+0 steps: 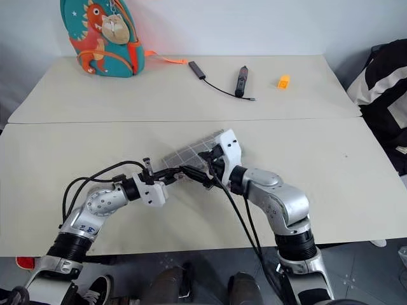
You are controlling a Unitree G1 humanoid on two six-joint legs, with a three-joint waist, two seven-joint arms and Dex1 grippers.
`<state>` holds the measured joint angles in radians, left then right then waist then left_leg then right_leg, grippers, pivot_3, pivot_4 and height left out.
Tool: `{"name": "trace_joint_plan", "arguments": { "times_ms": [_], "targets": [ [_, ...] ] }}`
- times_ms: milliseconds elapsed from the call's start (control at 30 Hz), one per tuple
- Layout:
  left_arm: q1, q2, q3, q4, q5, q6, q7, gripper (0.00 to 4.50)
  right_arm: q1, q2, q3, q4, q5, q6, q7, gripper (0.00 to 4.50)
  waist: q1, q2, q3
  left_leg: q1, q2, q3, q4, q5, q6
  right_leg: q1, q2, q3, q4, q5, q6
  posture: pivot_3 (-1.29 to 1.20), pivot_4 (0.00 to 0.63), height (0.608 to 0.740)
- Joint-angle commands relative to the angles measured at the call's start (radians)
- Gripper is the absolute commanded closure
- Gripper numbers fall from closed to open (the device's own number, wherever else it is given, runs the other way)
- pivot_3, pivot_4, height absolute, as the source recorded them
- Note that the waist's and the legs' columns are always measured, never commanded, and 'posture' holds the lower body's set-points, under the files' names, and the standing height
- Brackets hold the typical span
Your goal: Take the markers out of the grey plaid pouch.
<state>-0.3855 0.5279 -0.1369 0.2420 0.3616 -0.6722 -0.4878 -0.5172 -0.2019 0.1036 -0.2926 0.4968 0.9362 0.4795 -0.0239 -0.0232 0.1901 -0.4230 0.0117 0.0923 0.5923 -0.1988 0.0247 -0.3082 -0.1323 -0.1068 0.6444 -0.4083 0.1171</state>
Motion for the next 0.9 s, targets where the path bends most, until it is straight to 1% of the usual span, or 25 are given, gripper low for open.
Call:
{"name": "trace_joint_plan", "arguments": {
  "times_ms": [33, 100, 133, 200, 233, 333, 467, 500, 533, 633, 700, 900],
  "targets": [
    [0.01, 0.0, 0.002, -0.053, -0.009, 0.017, 0.028, 4.5, -0.007, -0.008, 0.002, -0.04, 0.002, 0.014, -0.02, 0.59, -0.002, 0.0, 0.0, 0.0, 0.0, 0.0, 0.0, 0.0, 0.0, 0.0, 0.0, 0.0, 0.0, 0.0, 0.0, 0.0, 0.15, 0.74],
    [0.014, -0.001, 0.004, -0.06, -0.017, 0.029, 0.032, 4.5, -0.001, -0.031, -0.006, -0.041, 0.005, 0.015, -0.009, 0.59, -0.002, 0.0, 0.0, 0.0, 0.0, 0.0, 0.0, 0.0, 0.0, 0.0, 0.0, 0.0, 0.0, 0.0, 0.0, 0.0, 0.15, 0.74],
    [0.014, -0.001, 0.005, -0.064, -0.028, 0.037, 0.028, 4.5, 0.004, -0.044, -0.022, -0.051, 0.02, -0.003, 0.015, 0.59, -0.002, 0.0, 0.0, 0.0, 0.0, 0.0, 0.0, 0.0, 0.0, 0.0, 0.0, 0.0, 0.0, 0.0, 0.0, 0.0, 0.15, 0.74],
    [0.01, -0.001, 0.013, -0.07, -0.06, 0.058, 0.018, 4.5, 0.013, -0.1, -0.044, -0.097, 0.051, -0.072, 0.111, 0.59, 0.0, 0.0, 0.0, 0.0, 0.0, 0.0, 0.0, 0.0, 0.0, 0.0, 0.0, 0.0, 0.0, 0.0, 0.0, 0.0, 0.15, 0.74],
    [0.008, 0.003, 0.012, -0.069, -0.067, 0.06, 0.013, 4.5, 0.013, -0.117, -0.06, -0.114, 0.082, -0.074, 0.142, 0.59, 0.001, 0.0, 0.0, 0.0, 0.0, 0.0, 0.0, 0.0, 0.001, -0.001, 0.0, 0.0, -0.001, 0.0, 0.0, 0.0, 0.15, 0.74],
    [-0.004, 0.015, 0.005, -0.054, -0.065, 0.056, 0.013, 4.5, 0.01, -0.169, -0.057, -0.132, 0.096, -0.074, 0.176, 0.59, -0.001, 0.0, 0.0, 0.0, 0.0, 0.0, 0.0, -0.002, 0.003, 0.0, 0.0, 0.0, -0.001, 0.0, 0.0, 0.0, 0.15, 0.74],
    [-0.015, 0.016, -0.006, -0.04, -0.053, 0.053, 0.015, 4.5, 0.031, -0.229, -0.025, -0.154, 0.102, -0.048, 0.203, 0.59, -0.002, 0.0, 0.0, 0.0, 0.001, 0.0, 0.0, -0.002, 0.003, 0.0, 0.0, 0.0, -0.001, 0.0, 0.0, 0.0, 0.15, 0.74],
    [-0.016, 0.016, -0.007, -0.041, -0.052, 0.053, 0.015, 4.5, 0.052, -0.265, 0.021, -0.158, 0.051, -0.084, 0.217, 0.59, -0.002, 0.0, 0.0, 0.0, 0.001, 0.0, 0.0, -0.002, 0.003, 0.0, 0.0, 0.0, -0.001, 0.0, 0.0, 0.0, 0.15, 0.74],
    [-0.016, 0.014, -0.007, -0.043, -0.055, 0.054, 0.015, 4.5, 0.069, -0.276, 0.044, -0.156, 0.031, -0.101, 0.221, 0.59, -0.002, 0.0, 0.0, 0.0, 0.0, 0.0, 0.0, -0.002, 0.003, 0.0, 0.0, 0.0, -0.001, 0.0, 0.0, 0.0, 0.15, 0.74],
    [-0.016, 0.015, -0.009, -0.048, -0.055, 0.054, 0.014, 4.5, 0.101, -0.298, 0.103, -0.139, -0.031, -0.158, 0.218, 0.59, 0.0, 0.0, 0.0, 0.0, 0.0, 0.0, 0.0, -0.002, 0.003, 0.0, -0.001, 0.0, -0.002, 0.0, 0.0, 0.0, 0.15, 0.74],
    [-0.015, 0.017, -0.011, -0.052, -0.055, 0.054, 0.012, 4.5, 0.113, -0.291, 0.124, -0.123, -0.05, -0.173, 0.211, 0.59, 0.0, 0.0, 0.0, 0.0, 0.0, 0.001, 0.0, -0.002, 0.003, 0.0, -0.001, 0.0, -0.002, 0.0, 0.0, 0.0, 0.15, 0.74],
    [-0.01, 0.021, -0.015, -0.06, -0.056, 0.052, 0.009, 4.5, 0.098, -0.22, 0.144, -0.071, -0.093, -0.208, 0.171, 0.59, -0.001, 0.0, 0.0, 0.0, 0.001, 0.001, 0.0, -0.002, 0.002, 0.0, 0.0, 0.0, -0.001, 0.0, 0.0, 0.0, 0.15, 0.74]
  ]
}}
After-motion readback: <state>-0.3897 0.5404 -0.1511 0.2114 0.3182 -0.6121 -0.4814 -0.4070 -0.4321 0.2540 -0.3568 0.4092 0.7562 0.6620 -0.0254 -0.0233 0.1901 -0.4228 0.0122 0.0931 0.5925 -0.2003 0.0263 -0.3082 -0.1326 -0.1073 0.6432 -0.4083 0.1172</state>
